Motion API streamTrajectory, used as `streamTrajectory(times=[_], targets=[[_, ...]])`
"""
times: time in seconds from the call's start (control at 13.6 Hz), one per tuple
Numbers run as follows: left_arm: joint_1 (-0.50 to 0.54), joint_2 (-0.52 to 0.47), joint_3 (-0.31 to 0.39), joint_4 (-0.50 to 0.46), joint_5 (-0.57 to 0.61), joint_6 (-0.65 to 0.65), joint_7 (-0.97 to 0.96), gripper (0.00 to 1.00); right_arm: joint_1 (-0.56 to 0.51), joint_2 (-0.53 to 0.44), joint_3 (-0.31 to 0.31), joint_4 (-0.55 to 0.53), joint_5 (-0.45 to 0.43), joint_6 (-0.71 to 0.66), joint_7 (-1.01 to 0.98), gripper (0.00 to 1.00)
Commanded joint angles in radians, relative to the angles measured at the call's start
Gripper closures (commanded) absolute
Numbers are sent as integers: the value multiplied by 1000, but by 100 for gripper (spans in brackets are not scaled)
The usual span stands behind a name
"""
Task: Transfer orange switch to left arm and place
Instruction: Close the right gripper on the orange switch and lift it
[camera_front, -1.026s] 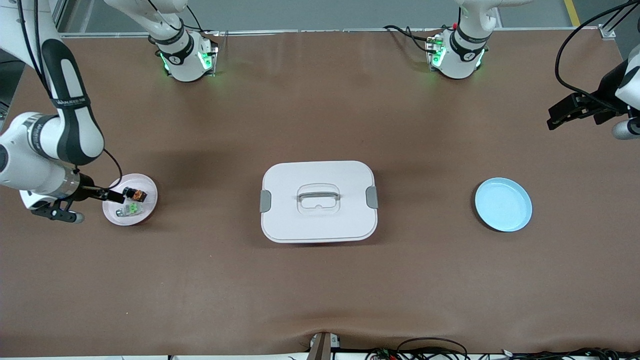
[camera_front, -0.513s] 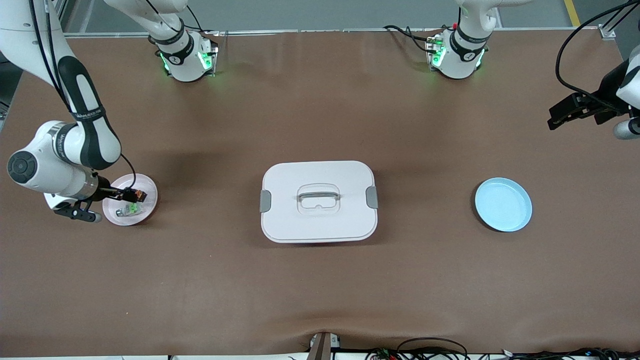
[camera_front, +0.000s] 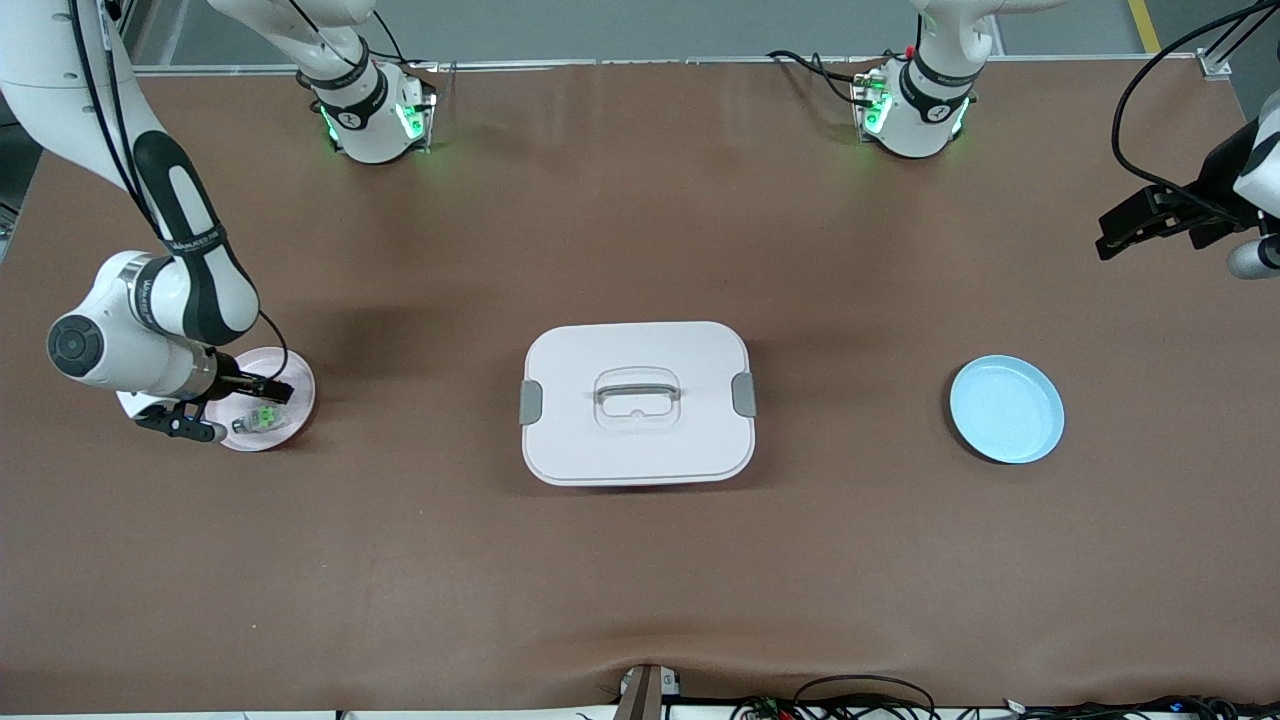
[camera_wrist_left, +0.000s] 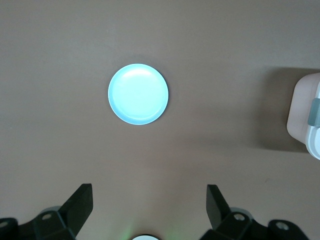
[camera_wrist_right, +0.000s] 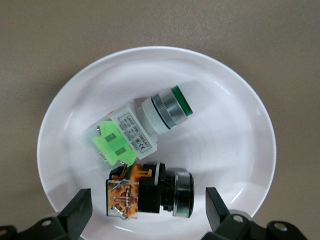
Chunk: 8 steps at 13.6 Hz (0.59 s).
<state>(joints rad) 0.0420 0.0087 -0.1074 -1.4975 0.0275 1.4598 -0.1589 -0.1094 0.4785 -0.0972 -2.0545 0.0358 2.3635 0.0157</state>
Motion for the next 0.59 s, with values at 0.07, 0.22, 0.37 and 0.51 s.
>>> streamTrajectory(times=[0.07,0.22,0.37,0.51], targets=[[-1,2,-3,16,11,-18,-8,0,8,15,2,-12,13,2,15,0],[-1,2,-3,14,11,-18,-10,0,8,28,4,-12,13,3,13,0],[-1,4,-3,16,11,-18,-10,0,8,28,4,-10,13,0,13,0],[1,2,-3,17,11,-18,-7,0,8,28,4,-10,13,-1,10,26]])
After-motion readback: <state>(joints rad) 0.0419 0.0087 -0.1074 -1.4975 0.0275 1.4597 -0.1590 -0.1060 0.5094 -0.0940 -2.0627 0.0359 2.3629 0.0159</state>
